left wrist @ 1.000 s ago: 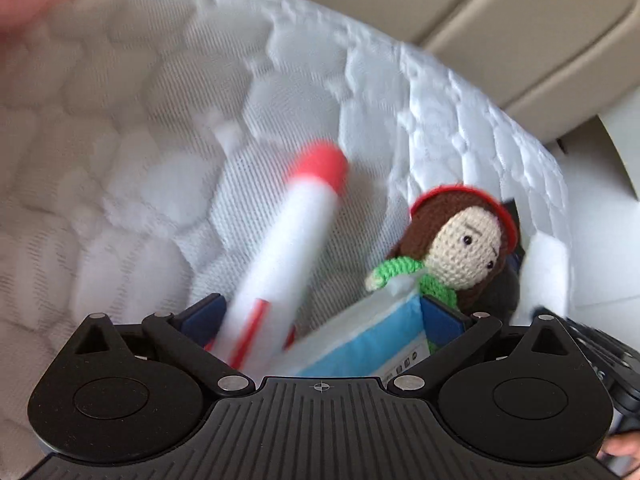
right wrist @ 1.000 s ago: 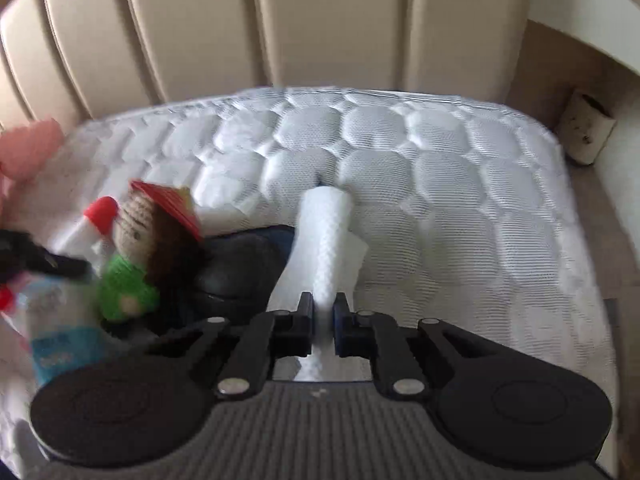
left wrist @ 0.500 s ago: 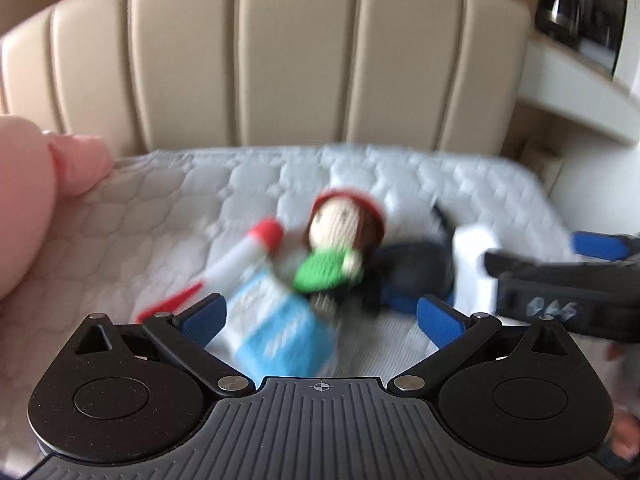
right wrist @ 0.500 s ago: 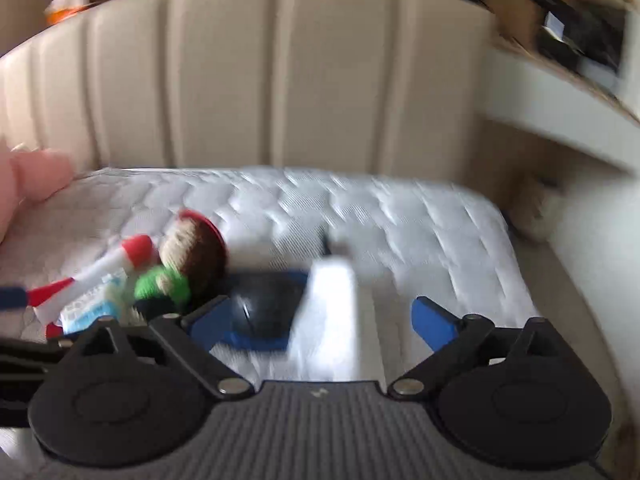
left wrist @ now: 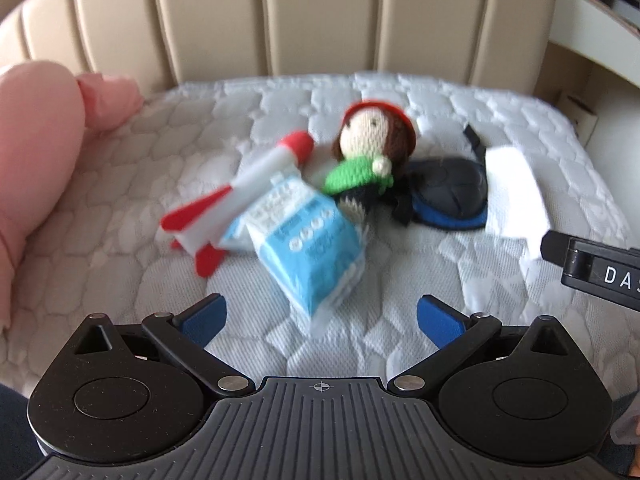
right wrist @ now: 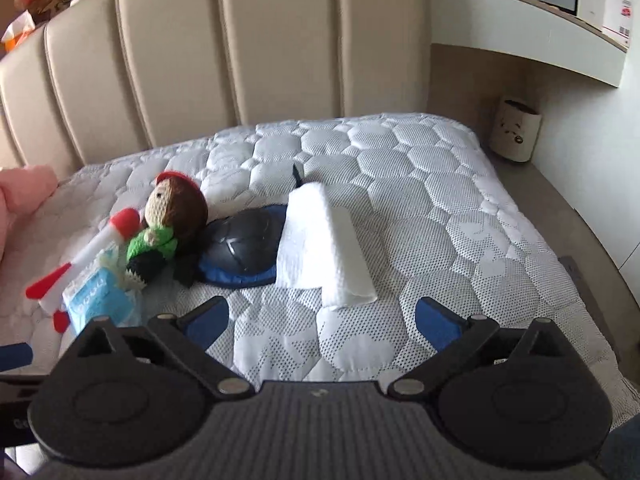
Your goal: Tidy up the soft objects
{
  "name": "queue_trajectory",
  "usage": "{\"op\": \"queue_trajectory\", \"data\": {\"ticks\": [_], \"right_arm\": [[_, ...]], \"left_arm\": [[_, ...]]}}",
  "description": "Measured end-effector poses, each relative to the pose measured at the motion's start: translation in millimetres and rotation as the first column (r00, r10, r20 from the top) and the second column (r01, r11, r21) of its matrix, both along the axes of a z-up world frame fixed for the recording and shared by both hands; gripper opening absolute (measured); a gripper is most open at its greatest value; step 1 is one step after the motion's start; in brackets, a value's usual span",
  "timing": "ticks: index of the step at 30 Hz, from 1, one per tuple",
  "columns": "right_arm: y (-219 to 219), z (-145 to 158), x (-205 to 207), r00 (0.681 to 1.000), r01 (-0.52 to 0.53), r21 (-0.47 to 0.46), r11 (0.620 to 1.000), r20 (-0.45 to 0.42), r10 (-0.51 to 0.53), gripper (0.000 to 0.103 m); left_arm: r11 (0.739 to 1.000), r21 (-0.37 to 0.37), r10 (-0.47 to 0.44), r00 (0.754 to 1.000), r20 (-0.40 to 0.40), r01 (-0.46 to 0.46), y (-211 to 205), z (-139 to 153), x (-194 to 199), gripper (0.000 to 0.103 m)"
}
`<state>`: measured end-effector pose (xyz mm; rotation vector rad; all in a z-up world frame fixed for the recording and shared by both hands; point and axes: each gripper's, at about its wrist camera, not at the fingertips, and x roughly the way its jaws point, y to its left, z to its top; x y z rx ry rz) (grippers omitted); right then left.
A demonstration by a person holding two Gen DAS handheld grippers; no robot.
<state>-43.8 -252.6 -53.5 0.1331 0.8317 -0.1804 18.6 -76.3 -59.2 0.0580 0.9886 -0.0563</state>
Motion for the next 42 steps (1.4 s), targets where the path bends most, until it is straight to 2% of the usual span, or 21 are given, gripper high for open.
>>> {"op": "queue_trajectory", "data": {"ticks": [3, 19, 28, 42], "right_arm": [[2, -2, 0, 1.000, -0.003, -0.008, 1.000, -0.012, 0.003, 0.101], [7, -3, -1, 0.999, -0.030, -0.019, 0.999, -0.030, 0.030, 0.101], [7, 0, -2, 0.999, -0.031, -0.020, 0.999, -0.009, 0.031, 0.101], [9, 0, -2, 0.999, -0.039, -0.026, 0.999, -0.006, 0.039, 0.102]], "left_arm": [[1.000, -0.012, 0.008, 1.000, -0.026, -0.009, 1, -4, 2, 0.103], [1.000, -0.009, 0.009, 1.000, -0.026, -0.009, 2, -3, 0, 0.103], [1.000, -0.018, -0.014, 0.999, 0.038, 0.015, 0, 6, -3, 0.103], [1.000, -0.026, -0.011, 0.999, 0.044, 0.012, -1, 8, -2, 0.103]]}}
